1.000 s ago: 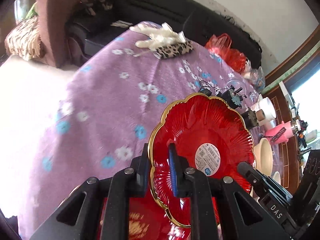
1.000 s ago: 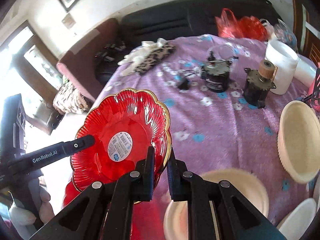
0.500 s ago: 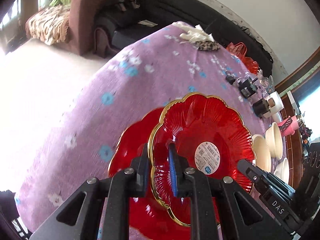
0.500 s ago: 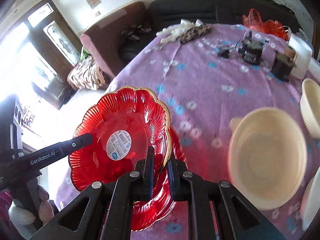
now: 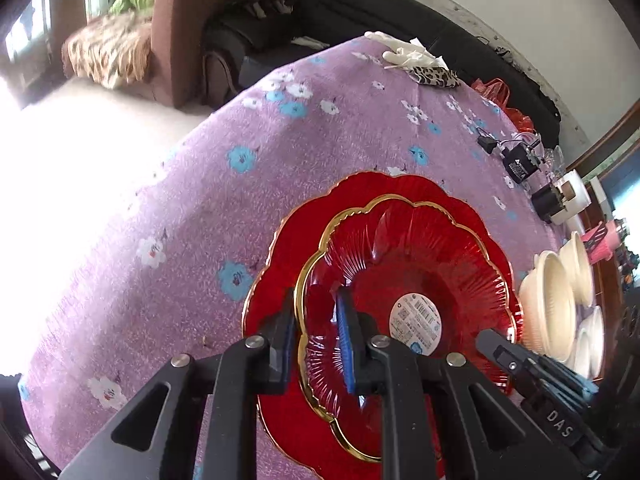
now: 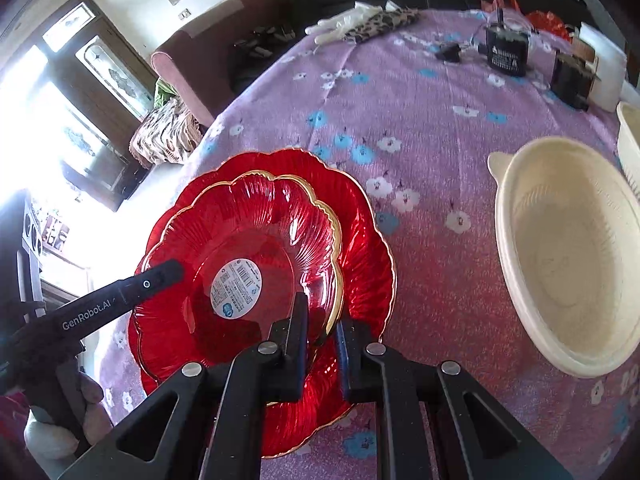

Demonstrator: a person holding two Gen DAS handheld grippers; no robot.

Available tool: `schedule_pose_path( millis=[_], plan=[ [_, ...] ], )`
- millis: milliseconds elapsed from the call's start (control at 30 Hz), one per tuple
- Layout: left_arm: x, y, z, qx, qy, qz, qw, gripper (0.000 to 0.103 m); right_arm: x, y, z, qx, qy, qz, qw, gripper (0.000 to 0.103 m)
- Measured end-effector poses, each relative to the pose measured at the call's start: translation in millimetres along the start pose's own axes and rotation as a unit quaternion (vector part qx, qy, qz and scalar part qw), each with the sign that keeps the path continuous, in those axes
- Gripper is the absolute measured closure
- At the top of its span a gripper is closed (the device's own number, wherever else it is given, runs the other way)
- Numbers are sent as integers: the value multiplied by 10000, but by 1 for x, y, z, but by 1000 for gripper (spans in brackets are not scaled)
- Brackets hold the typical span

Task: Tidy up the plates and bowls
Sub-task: 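Lower the small red plate onto the larger red plate and open both grippers, then withdraw both grippers and move toward the large white bowl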

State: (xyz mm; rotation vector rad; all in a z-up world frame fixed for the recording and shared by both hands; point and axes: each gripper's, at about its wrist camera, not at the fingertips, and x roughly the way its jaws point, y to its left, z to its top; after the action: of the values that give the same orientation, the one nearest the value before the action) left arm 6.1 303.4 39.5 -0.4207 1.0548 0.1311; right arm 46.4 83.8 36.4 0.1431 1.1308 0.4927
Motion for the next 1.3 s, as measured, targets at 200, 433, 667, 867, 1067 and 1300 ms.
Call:
schedule_pose_path(
  millis=[200,433,667,867,1067,1300],
  plan=[
    [-1,-3,-2,239,-200,-12,9995,78,1,1,-2,-43,-133,-76,9999,89],
    [-4,-1,-5,415,-287,-23,9987,78,-1,5,-7,-97,-281,-191,9994,85],
    [-14,0,-9,471,-431,-210,9977,70,-1,29,-15,-467,-349,-476,9972,56],
    [-42,11,-12,272,-675,-584,9956,45,2,44,-25,-897,-540,-966,9898,52],
    [-64,15,-12,181,-981,-496,9938,35,-3,50,-30,-1003,-723,-1190,9852,51],
    [-90,14,-20,151,-1233,-555,9907,34,-26,46,-32,-932,-1108,-1191,9823,51]
  ],
)
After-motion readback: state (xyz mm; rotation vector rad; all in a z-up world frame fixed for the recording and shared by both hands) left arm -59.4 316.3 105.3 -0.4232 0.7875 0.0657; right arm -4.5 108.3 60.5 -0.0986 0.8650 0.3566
